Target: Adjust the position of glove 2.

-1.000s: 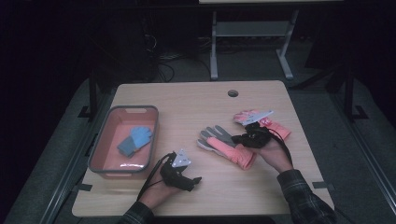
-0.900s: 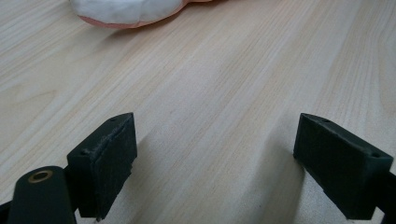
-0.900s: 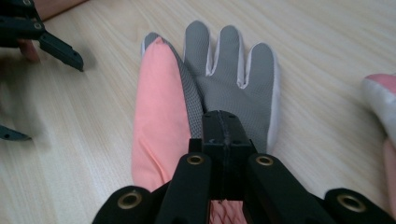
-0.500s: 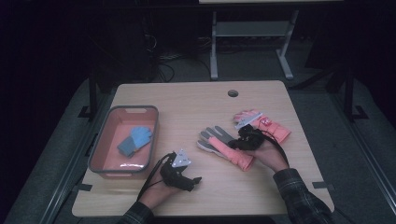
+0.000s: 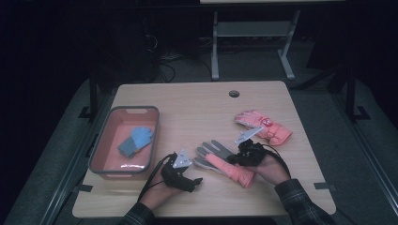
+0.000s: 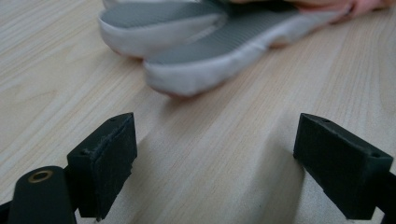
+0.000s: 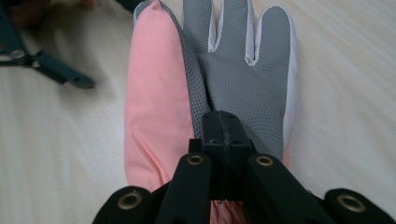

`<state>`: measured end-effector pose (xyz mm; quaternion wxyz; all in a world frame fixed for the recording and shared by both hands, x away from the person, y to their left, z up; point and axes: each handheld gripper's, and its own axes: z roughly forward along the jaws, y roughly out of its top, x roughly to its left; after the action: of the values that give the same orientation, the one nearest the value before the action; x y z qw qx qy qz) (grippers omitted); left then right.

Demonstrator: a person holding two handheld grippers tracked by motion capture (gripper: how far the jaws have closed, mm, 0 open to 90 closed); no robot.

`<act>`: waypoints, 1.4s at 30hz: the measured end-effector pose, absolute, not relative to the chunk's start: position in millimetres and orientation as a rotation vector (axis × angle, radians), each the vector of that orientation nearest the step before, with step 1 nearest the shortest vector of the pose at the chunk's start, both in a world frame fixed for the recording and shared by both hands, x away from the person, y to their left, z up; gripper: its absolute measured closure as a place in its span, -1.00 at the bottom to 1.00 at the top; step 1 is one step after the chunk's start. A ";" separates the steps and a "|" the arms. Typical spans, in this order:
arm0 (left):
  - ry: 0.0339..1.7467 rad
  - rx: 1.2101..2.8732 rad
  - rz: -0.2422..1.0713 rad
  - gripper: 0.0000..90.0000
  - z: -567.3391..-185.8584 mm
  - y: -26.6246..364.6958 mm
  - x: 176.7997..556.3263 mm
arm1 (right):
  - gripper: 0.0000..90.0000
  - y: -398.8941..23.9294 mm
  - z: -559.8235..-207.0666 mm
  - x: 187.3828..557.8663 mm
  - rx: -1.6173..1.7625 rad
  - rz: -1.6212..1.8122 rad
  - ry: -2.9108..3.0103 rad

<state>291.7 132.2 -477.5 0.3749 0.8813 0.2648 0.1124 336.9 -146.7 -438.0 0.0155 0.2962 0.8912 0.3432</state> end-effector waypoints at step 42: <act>0.683 2.256 0.278 -0.72 -477.4 132.5 291.1 | 0.15 -243.4 -400.8 417.5 1.111 1.070 2.515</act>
<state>291.1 132.5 -477.4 0.3748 0.8812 0.2668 0.1087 417.5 -243.4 -400.8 0.0954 0.3748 0.8486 0.3610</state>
